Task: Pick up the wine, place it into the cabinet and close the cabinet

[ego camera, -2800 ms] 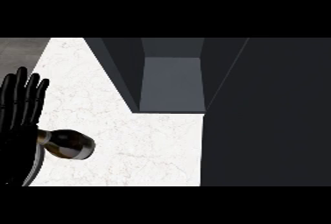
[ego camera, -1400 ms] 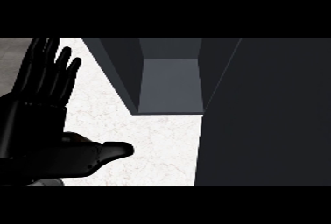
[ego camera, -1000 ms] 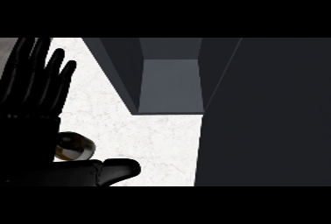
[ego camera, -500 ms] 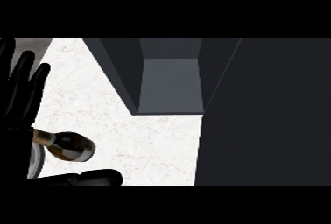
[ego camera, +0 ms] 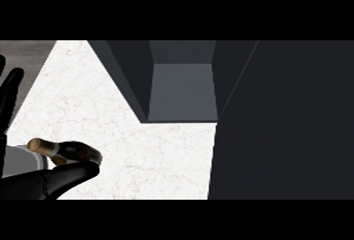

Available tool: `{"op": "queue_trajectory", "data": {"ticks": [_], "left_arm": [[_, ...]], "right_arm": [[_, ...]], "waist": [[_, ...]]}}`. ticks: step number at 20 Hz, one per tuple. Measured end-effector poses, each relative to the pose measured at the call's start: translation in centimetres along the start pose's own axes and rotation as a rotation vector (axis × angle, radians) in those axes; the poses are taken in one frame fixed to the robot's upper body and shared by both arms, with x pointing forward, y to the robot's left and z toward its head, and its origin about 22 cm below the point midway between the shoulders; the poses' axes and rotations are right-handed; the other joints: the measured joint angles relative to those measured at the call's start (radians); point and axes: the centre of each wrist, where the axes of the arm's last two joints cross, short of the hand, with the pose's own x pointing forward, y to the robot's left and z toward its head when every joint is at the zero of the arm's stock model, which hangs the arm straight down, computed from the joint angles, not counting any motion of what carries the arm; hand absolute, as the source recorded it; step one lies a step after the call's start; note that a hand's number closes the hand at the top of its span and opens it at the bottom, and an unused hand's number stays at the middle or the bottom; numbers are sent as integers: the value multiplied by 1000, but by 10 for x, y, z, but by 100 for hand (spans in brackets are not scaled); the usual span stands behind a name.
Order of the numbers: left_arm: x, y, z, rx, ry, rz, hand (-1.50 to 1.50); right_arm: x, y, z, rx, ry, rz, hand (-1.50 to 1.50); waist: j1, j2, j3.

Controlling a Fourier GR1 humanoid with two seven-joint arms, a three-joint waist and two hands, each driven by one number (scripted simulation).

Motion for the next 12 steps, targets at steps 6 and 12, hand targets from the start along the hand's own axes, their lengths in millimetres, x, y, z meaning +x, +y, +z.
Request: {"op": "queue_trajectory", "data": {"ticks": [6, 12], "left_arm": [[2, 23, -4, 62, 7, -43, -150], [2, 50, -1, 89, 18, -57, -150]], "right_arm": [[2, -1, -1, -4, 3, 9, -150], [3, -1, -2, -4, 10, 17, -150]], "waist": [[2, -1, 0], [2, 0, -1]]}}
